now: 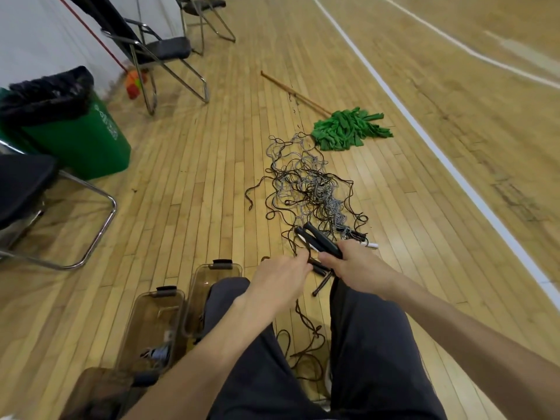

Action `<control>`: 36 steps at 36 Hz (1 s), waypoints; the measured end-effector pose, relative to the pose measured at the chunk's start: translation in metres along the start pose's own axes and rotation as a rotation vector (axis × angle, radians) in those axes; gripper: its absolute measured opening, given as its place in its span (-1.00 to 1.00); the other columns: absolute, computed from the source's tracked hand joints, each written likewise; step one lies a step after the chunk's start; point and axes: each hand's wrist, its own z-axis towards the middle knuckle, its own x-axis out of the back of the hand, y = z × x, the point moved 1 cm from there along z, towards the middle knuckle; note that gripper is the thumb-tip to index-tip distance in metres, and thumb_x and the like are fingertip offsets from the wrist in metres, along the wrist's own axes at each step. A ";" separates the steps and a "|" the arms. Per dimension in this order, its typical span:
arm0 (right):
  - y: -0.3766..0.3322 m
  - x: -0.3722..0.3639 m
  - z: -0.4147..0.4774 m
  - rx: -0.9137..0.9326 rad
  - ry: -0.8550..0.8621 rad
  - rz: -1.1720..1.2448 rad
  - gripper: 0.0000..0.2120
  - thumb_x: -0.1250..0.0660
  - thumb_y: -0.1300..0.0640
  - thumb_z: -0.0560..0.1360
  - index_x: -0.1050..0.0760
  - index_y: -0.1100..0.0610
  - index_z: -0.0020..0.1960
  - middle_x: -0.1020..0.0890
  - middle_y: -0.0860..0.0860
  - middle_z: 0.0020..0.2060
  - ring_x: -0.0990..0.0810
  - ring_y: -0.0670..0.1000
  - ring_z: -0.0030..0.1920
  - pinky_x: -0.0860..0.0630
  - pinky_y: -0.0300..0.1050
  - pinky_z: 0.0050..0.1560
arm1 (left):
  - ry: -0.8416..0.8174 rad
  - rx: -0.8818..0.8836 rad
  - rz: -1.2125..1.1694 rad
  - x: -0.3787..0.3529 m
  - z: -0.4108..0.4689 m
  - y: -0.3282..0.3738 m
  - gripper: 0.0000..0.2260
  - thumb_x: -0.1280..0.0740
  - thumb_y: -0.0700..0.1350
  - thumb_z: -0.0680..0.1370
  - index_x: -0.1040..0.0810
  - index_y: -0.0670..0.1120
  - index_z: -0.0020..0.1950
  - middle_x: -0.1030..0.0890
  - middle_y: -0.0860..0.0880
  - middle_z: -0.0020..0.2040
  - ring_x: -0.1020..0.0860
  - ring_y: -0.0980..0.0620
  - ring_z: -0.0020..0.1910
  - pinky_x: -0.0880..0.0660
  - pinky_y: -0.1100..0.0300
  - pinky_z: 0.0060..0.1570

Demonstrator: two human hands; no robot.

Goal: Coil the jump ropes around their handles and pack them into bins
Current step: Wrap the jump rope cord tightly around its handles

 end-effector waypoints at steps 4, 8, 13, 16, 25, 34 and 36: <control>0.006 -0.002 0.006 -0.018 -0.010 -0.263 -0.75 -0.19 -0.04 0.68 -0.45 0.11 -0.06 -0.48 -0.02 -0.35 -0.45 -0.04 -0.37 -0.31 -0.17 -0.39 | -0.063 -0.129 0.172 0.008 0.001 -0.003 -0.73 -0.02 0.03 0.74 -0.37 -0.10 0.27 -0.55 -0.05 -0.11 -0.56 -0.05 -0.18 -0.52 0.10 -0.16; 0.011 0.001 0.006 -0.049 -0.155 -0.389 -0.78 -0.19 -0.03 0.68 -0.44 0.09 -0.03 -0.50 0.01 -0.30 -0.46 -0.01 -0.33 -0.34 -0.15 -0.34 | -0.104 -0.278 0.249 0.016 0.001 -0.010 -0.77 -0.04 0.03 0.73 -0.39 -0.07 0.16 -0.44 0.01 -0.18 -0.50 -0.01 -0.24 -0.38 0.15 -0.26; 0.010 0.006 -0.001 0.009 -0.415 -0.469 -0.78 -0.22 -0.04 0.67 -0.43 0.07 -0.07 -0.45 -0.01 -0.30 -0.41 -0.01 -0.32 -0.33 -0.16 -0.30 | -0.233 -0.399 0.211 0.039 -0.003 -0.015 -0.70 -0.07 0.10 0.70 -0.47 -0.06 0.19 -0.49 0.04 -0.09 -0.44 0.08 -0.20 -0.50 0.17 -0.17; 0.003 0.009 -0.012 0.094 -0.552 -0.454 -0.75 -0.22 -0.06 0.67 -0.42 0.07 -0.10 -0.41 -0.03 -0.31 -0.36 -0.02 -0.32 -0.31 -0.15 -0.28 | -0.274 -0.434 0.166 0.058 -0.003 -0.015 -0.68 -0.10 0.18 0.67 -0.49 -0.01 0.02 -0.48 0.09 -0.16 -0.37 0.14 -0.24 -0.42 0.18 -0.21; -0.013 0.017 -0.044 0.390 -0.638 -0.361 -0.70 -0.23 -0.11 0.65 -0.45 0.11 -0.06 -0.41 -0.04 -0.32 -0.35 -0.10 -0.37 -0.33 -0.22 -0.31 | -0.383 -0.393 -0.426 0.087 -0.009 -0.007 -0.86 -0.44 0.12 0.51 -0.59 0.11 -0.17 -0.51 0.14 -0.37 -0.40 0.17 -0.37 -0.27 0.28 -0.34; -0.010 0.019 -0.055 0.404 -0.349 -0.254 -0.37 -0.12 -0.52 0.37 -0.30 0.06 -0.39 -0.29 -0.04 -0.47 -0.26 -0.04 -0.47 -0.24 -0.09 -0.40 | -0.257 -0.309 -0.809 0.077 -0.011 0.005 -0.80 -0.41 0.22 0.44 -0.65 0.12 -0.22 -0.59 -0.02 -0.31 -0.49 -0.01 -0.34 -0.41 0.07 -0.27; -0.008 0.018 -0.056 0.427 -0.302 -0.280 -0.38 -0.07 -0.54 0.37 -0.24 0.02 -0.43 -0.26 -0.05 -0.51 -0.24 -0.05 -0.49 -0.22 -0.14 -0.41 | -0.250 -0.308 -0.822 0.074 -0.012 0.007 -0.79 -0.39 0.21 0.44 -0.66 0.09 -0.21 -0.60 -0.06 -0.28 -0.48 0.04 -0.34 -0.39 0.18 -0.29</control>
